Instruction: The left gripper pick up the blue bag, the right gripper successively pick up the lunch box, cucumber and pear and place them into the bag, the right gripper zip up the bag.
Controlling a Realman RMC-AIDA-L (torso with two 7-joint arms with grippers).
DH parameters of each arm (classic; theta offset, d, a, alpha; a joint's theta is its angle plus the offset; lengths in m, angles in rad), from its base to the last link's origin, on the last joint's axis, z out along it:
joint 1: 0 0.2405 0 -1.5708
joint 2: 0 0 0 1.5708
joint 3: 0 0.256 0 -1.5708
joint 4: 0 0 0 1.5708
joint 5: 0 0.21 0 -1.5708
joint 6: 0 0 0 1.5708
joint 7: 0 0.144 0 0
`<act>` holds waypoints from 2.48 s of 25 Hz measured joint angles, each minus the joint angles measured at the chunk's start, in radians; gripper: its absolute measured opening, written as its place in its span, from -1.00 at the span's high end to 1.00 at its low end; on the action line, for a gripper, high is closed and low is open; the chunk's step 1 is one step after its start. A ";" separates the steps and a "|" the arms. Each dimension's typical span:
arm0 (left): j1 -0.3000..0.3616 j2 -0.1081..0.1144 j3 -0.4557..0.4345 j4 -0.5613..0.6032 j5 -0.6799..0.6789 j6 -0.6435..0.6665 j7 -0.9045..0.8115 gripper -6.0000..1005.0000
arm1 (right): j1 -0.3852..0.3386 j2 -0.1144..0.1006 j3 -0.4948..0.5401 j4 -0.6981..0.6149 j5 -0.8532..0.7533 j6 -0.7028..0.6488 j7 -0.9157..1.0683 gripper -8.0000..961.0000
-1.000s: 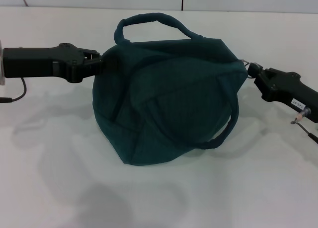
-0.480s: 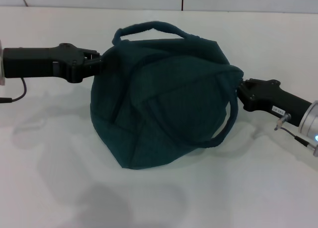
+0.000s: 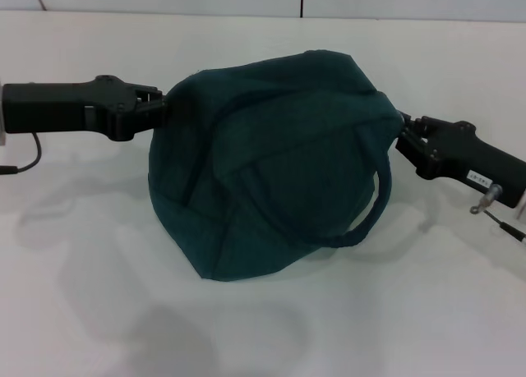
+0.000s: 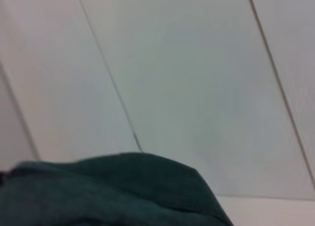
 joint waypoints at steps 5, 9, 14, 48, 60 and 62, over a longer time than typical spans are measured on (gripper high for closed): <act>0.003 -0.002 0.002 -0.001 0.000 0.002 0.007 0.88 | -0.007 -0.035 0.002 0.002 -0.046 -0.036 0.085 0.64; 0.004 -0.002 0.004 -0.001 0.000 0.003 0.008 0.88 | -0.015 -0.056 0.004 0.012 -0.048 -0.036 0.115 0.45; 0.008 -0.003 0.005 -0.003 0.000 0.004 0.009 0.89 | -0.036 -0.070 0.045 0.010 -0.048 -0.065 0.121 0.21; 0.182 -0.017 -0.003 -0.068 -0.120 -0.025 0.188 0.10 | 0.298 0.020 0.142 -0.011 -0.255 0.351 -0.147 0.07; 0.193 -0.023 -0.002 -0.096 -0.080 -0.132 0.225 0.10 | 0.128 0.013 -0.004 -0.221 -0.291 0.334 -0.032 0.07; 0.192 -0.022 -0.002 -0.096 -0.080 -0.135 0.225 0.10 | 0.079 0.012 0.012 -0.272 -0.326 0.332 -0.009 0.07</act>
